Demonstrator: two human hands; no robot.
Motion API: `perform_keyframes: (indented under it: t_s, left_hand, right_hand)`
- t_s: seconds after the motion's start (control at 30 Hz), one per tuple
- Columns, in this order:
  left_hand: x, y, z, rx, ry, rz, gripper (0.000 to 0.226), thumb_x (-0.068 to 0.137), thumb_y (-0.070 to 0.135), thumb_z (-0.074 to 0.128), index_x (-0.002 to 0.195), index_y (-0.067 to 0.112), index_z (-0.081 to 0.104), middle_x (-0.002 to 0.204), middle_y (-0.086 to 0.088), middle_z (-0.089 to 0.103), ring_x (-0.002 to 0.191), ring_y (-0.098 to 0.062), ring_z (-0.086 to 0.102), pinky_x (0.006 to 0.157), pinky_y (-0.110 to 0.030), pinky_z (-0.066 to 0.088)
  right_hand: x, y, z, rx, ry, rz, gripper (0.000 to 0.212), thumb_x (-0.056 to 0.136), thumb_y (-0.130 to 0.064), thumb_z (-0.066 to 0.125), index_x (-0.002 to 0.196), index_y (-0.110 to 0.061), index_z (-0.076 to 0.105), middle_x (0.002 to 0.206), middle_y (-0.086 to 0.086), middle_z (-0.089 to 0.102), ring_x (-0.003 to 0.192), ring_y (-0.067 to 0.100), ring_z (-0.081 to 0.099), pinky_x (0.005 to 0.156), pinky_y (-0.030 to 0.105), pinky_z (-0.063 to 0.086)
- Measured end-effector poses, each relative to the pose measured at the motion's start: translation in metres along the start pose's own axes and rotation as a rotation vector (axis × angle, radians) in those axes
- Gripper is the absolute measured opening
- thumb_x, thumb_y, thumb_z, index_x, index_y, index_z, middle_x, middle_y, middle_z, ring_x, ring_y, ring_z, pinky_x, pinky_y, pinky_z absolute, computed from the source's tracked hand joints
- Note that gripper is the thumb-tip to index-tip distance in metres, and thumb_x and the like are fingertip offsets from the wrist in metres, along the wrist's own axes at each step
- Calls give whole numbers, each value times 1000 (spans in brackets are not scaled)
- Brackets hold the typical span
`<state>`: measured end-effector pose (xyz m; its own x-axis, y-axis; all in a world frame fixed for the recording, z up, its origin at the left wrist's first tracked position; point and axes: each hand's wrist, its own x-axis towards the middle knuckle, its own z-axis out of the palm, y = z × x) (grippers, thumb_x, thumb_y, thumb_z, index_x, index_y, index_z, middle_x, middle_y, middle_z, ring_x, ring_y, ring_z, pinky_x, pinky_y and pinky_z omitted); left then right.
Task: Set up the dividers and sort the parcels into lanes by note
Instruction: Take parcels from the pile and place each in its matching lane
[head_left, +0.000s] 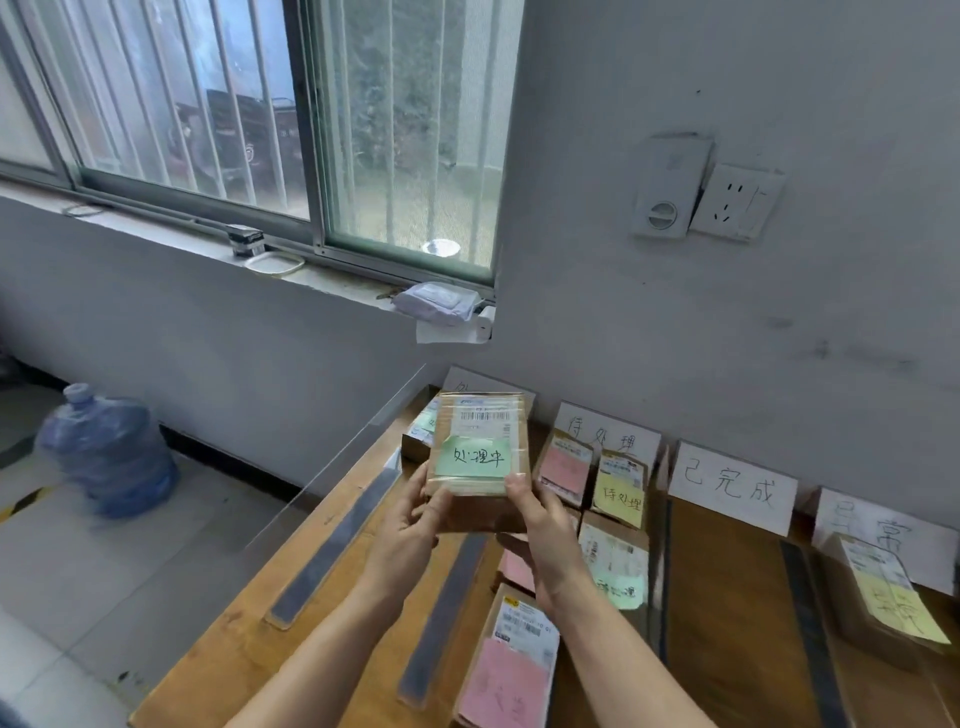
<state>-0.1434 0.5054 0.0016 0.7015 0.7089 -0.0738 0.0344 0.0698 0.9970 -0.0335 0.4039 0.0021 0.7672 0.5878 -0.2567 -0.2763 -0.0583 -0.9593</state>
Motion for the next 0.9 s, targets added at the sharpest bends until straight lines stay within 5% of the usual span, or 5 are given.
perform_keyframes:
  t_s: [0.3, 0.47, 0.63, 0.77, 0.9]
  left_hand:
    - [119, -6, -52, 72, -106, -132, 42, 101, 33, 49, 143, 30, 45, 133, 5, 56, 122, -15, 51, 89, -27, 42]
    - [159, -13, -60, 172, -187, -101, 35, 106, 24, 35, 135, 16, 53, 129, 5, 59, 108, 0, 56, 80, -5, 43]
    - [206, -45, -61, 873, -243, 64, 40, 95, 6, 41, 130, 17, 56, 139, 0, 54, 125, -18, 50, 100, -31, 46]
    - [231, -68, -60, 1309, -470, 177, 66, 96, 12, 46, 155, 18, 18, 163, -1, 13, 151, -20, 8, 120, -45, 15]
    - [246, -77, -60, 1499, -616, 179, 71, 100, 14, 40, 156, 16, -3, 165, -4, -5, 151, -22, -7, 121, -50, 2]
  right_hand:
    - [88, 11, 76, -18, 254, 112, 62, 88, -50, 64, 141, -25, 47, 127, 3, 61, 114, 23, 58, 90, 38, 53]
    - [115, 11, 92, -62, 418, 113, 58, 93, -42, 62, 144, -24, 42, 134, 3, 56, 117, 19, 52, 91, 35, 42]
    - [132, 21, 93, -236, 545, 62, 63, 90, -43, 63, 146, -24, 40, 139, 1, 50, 117, 17, 49, 90, 32, 42]
    - [140, 31, 93, -296, 552, 82, 61, 92, -42, 61, 147, -25, 38, 143, 2, 48, 130, 22, 46, 99, 38, 42]
    - [147, 41, 91, -357, 586, 117, 59, 92, -46, 59, 145, -27, 39, 142, 2, 49, 128, 22, 47, 103, 43, 46]
